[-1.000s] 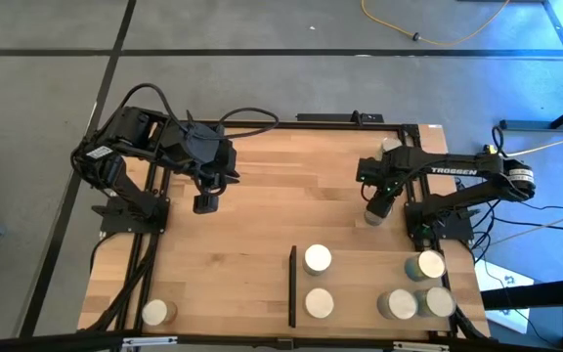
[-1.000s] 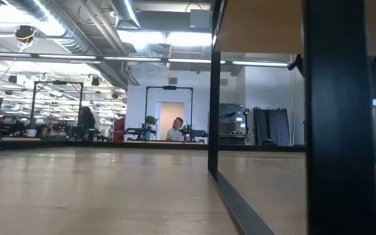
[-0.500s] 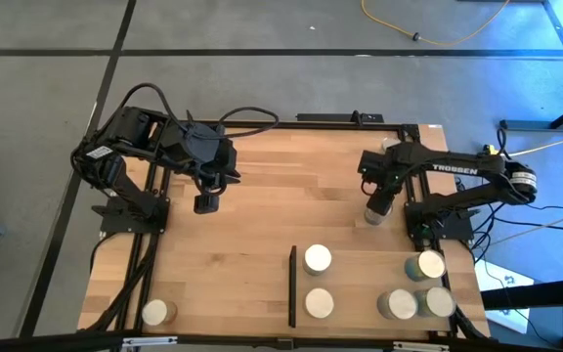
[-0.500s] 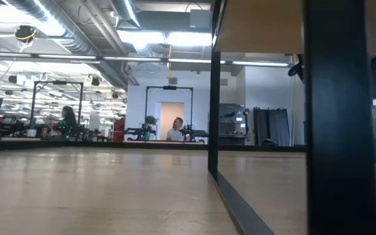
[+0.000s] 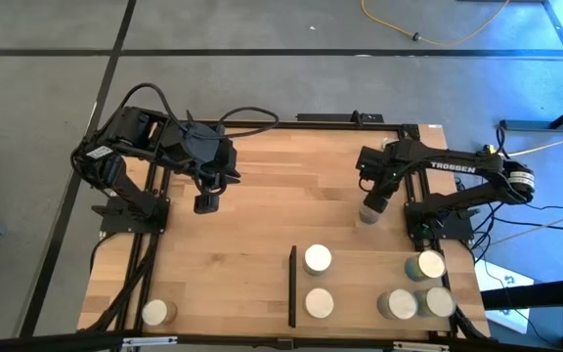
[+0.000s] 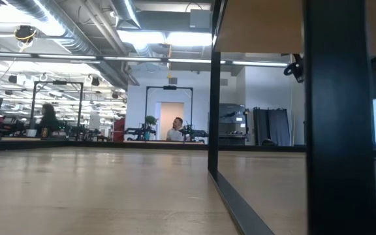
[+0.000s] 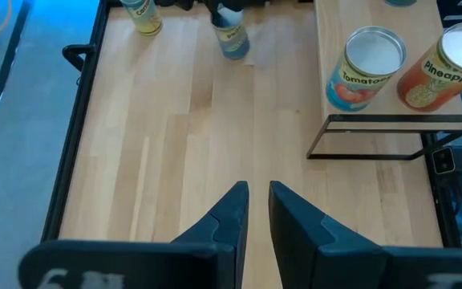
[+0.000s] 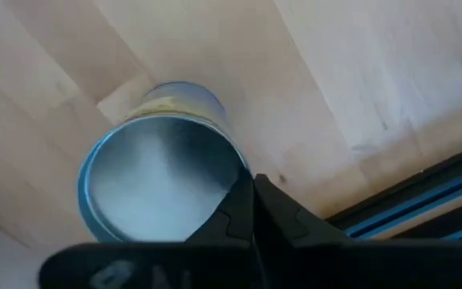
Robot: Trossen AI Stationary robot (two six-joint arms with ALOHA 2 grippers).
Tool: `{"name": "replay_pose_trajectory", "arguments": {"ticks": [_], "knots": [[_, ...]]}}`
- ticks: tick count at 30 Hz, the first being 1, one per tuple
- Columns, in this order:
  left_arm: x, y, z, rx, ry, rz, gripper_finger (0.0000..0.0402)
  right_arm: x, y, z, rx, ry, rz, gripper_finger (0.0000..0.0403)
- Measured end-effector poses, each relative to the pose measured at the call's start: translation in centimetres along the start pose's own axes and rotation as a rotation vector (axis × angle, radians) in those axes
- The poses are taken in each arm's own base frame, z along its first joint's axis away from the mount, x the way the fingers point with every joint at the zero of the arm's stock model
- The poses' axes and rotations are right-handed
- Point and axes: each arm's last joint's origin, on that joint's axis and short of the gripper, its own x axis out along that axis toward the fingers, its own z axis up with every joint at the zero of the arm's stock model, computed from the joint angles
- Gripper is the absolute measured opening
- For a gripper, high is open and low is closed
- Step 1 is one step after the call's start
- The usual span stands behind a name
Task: Pick and place cans onto a shelf
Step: Put the canned peas on the shelf aligned with the other canned peas
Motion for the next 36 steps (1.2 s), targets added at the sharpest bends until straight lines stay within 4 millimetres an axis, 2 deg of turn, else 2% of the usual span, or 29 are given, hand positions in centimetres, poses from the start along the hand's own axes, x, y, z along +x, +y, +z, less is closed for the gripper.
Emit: {"name": "replay_pose_trajectory", "arguments": {"ticks": [6,12,19,25,31,36], "knots": [[0.0,0.0,0.0,0.0,0.0,0.0,0.0044,-3.2,0.3,0.6,-0.003,-0.086,0.046,0.0002],[0.0,0.0,0.0,0.0,0.0,0.0,0.0044,-7.4,0.4,0.5,-0.009,-0.142,0.059,0.0001],[0.0,0.0,0.0,0.0,0.0,0.0,0.0044,-12.1,0.8,-0.9,-0.034,-0.167,0.059,0.0001],[0.0,0.0,0.0,0.004,0.0,0.0,0.0044,-15.4,2.2,-1.8,-0.049,-0.272,0.112,0.0],[0.0,0.0,0.0,0.004,0.0,0.0,0.0044,-17.3,4.2,-3.1,-0.097,-0.326,0.18,0.0],[0.0,0.0,0.1,0.002,-0.006,-0.001,0.0044,-17.6,6.3,-4.5,-0.166,-0.286,0.261,0.0]]}}
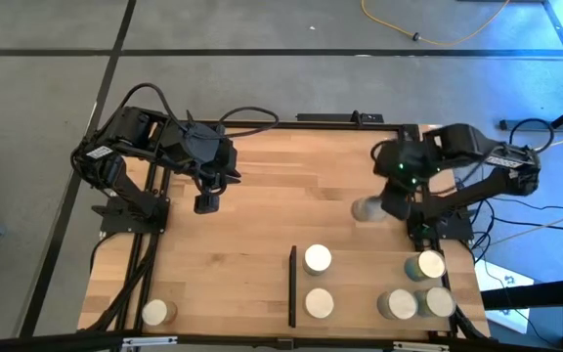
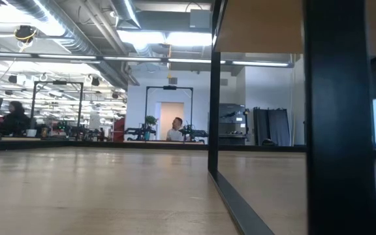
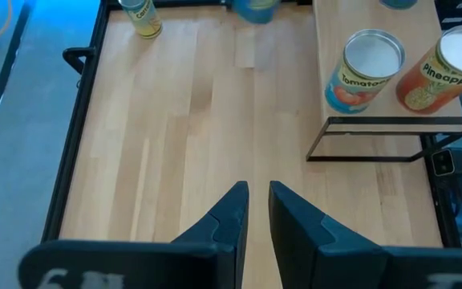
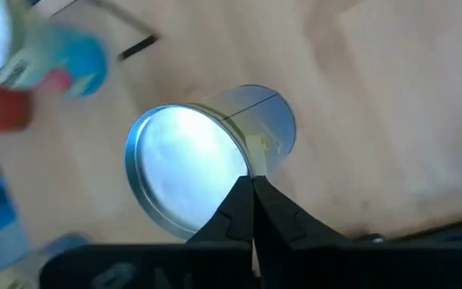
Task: Pick and place cans onto a shelf
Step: Put the canned peas on the shelf aligned with the other canned peas
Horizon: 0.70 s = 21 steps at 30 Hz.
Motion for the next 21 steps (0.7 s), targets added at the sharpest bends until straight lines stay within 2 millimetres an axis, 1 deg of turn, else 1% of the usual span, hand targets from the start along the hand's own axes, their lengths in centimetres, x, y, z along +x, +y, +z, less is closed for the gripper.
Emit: {"name": "replay_pose_trajectory", "arguments": {"ticks": [5,9,18,21], "knots": [[0.0,0.0,0.1,-0.003,-0.015,-0.002,0.0044,0.3,2.2,-1.3,-0.017,0.065,0.068,0.0],[0.0,-0.1,0.6,-0.011,-0.064,-0.007,0.0044,0.4,3.9,-2.5,-0.037,0.111,0.096,0.0],[-0.1,-0.1,1.0,-0.018,-0.102,-0.011,0.0044,0.6,6.6,-4.9,-0.047,0.215,0.157,0.0],[-0.1,-0.1,1.0,-0.041,-0.102,-0.012,0.0044,0.7,7.2,-5.5,-0.055,0.235,0.159,0.0]]}}
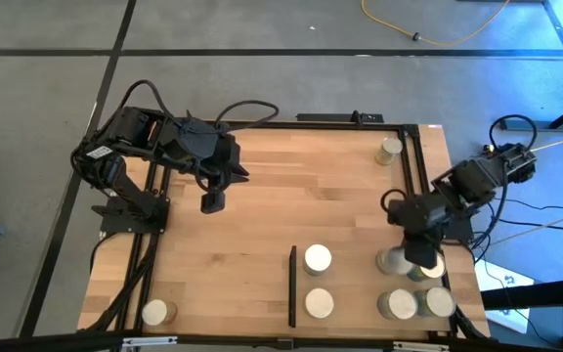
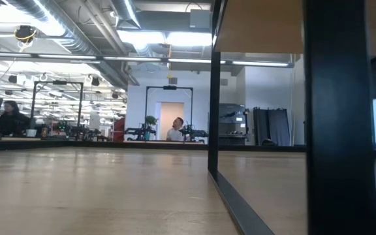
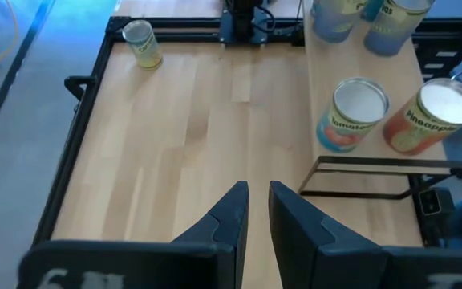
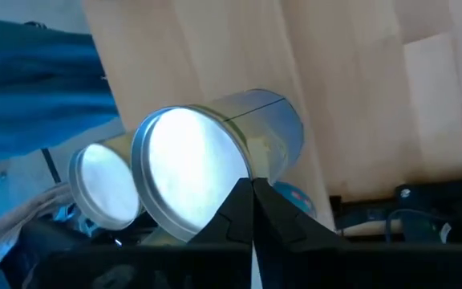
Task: Pick and place cans onto a shelf
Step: Put the canned peas on the shelf aligned with the other canned peas, then put the canned green beans on the shelf
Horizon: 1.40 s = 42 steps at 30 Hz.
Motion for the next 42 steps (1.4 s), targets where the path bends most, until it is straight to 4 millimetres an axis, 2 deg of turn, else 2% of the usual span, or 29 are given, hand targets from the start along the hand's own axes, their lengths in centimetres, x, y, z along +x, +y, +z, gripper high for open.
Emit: {"name": "replay_pose_trajectory", "arguments": {"ticks": [5,16,31,42], "knots": [[0.0,0.0,0.0,-0.026,-0.001,0.0,0.0044,0.7,0.8,-0.3,-0.036,0.027,-0.017,0.0],[0.0,0.0,0.1,-0.03,-0.006,-0.001,0.0044,2.7,1.5,0.7,-0.109,0.077,-0.096,0.0],[0.0,0.0,0.1,-0.03,-0.006,-0.001,0.0044,2.8,1.5,0.9,-0.133,0.045,-0.13,0.0021],[0.0,0.0,0.1,-0.03,-0.005,-0.001,0.0044,2.8,1.5,0.9,-0.154,0.058,-0.119,0.0014]]}}
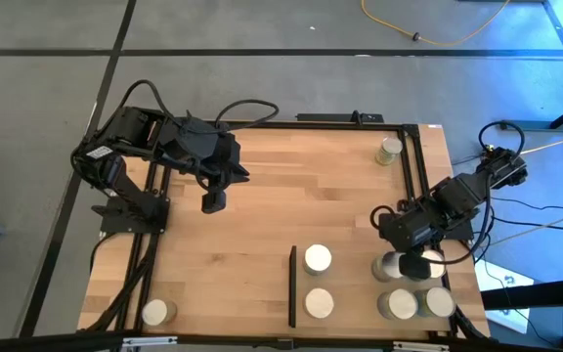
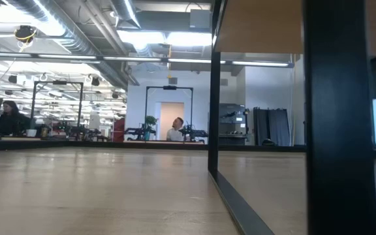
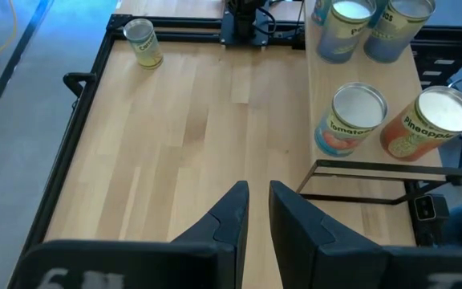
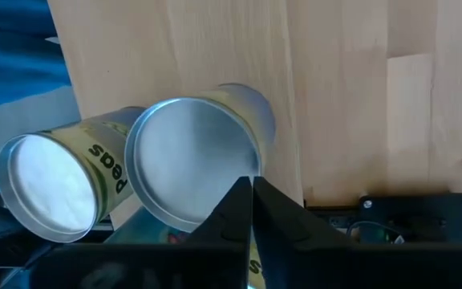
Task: Pick and place cans onto a shelf
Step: Put the canned green beans on the shelf
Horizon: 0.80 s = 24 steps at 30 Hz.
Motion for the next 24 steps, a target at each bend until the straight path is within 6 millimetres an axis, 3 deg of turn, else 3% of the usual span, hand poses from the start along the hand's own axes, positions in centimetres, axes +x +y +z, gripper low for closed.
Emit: {"name": "replay_pose_trajectory", "arguments": {"ticks": [5,13,19,24], "knots": [[0.0,0.0,0.0,0.0,0.0,0.0,0.0044,0.0,-0.1,0.0,-0.004,-0.016,-0.017,0.0006],[0.0,0.1,-0.5,0.004,0.054,0.009,0.0044,-0.2,0.0,0.0,-0.061,-0.022,-0.016,0.0026],[0.3,0.1,-1.4,-0.147,0.142,0.026,0.0044,-2.0,0.2,0.1,-0.11,-0.119,-0.017,0.0027],[0.6,-1.3,-2.2,-0.275,0.203,-0.04,0.0044,-4.5,0.2,0.1,-0.156,-0.266,-0.04,0.0027]]}}
